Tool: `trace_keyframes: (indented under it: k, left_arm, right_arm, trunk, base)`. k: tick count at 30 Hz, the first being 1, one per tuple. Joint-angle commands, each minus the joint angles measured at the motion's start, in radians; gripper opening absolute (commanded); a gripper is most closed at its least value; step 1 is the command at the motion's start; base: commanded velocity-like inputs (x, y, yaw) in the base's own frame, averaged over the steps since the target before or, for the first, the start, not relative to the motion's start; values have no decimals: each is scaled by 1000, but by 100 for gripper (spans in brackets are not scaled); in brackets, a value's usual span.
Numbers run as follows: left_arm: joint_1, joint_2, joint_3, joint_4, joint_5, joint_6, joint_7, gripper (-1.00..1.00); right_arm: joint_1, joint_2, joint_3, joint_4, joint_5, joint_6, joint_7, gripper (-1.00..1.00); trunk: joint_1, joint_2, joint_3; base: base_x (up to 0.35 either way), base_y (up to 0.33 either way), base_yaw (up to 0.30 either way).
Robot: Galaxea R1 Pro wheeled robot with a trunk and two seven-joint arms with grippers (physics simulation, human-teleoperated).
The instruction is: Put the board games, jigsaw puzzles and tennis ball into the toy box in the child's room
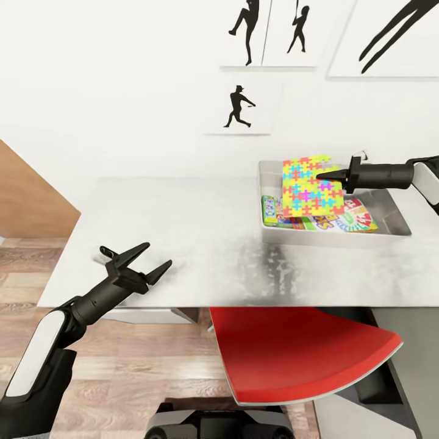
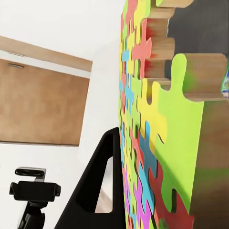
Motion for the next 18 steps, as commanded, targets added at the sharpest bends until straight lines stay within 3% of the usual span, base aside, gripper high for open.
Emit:
trace_keyframes:
  k: [1,4,9,11,14,17,18]
  left_arm:
    - [-2,0,0,0,-7,3,-8,100]
    - [-4,-1,-3,0,-7,3,-8,100]
    - [-30,0,-40,0,-7,1,10,100]
    - [-74,0,-58,0,1,0,47,100]
    - [-156,-5,-76,0,58,-1,135,100]
    - [-236,-23,-90,0,165,-2,276,100]
    - [-236,-23,-90,0,165,-2,276,100]
  right_arm:
    - [-5,0,5,5,-2,3,5,-100]
    - [-20,3,4,10,-2,3,5,-100]
    - [-65,13,3,18,-3,3,5,-100]
    - [-85,20,3,20,-3,3,5,-100]
    - [-104,35,3,28,-3,3,4,-100]
    - [-114,57,2,47,-4,3,0,-100]
    - [-114,57,2,47,-4,3,0,-100]
  trunk:
    - [0,-2,-3]
    - [0,-2,-8]
    - [0,-2,-16]
    - [0,-2,-19]
    - [0,-2,-24]
    - [0,-2,-29]
    - [0,-2,-31]
  base:
    - [0,0,0]
    - [0,0,0]
    - [0,0,0]
    - [0,0,0]
    - [0,0,0]
    - [0,0,0]
    - [0,0,0]
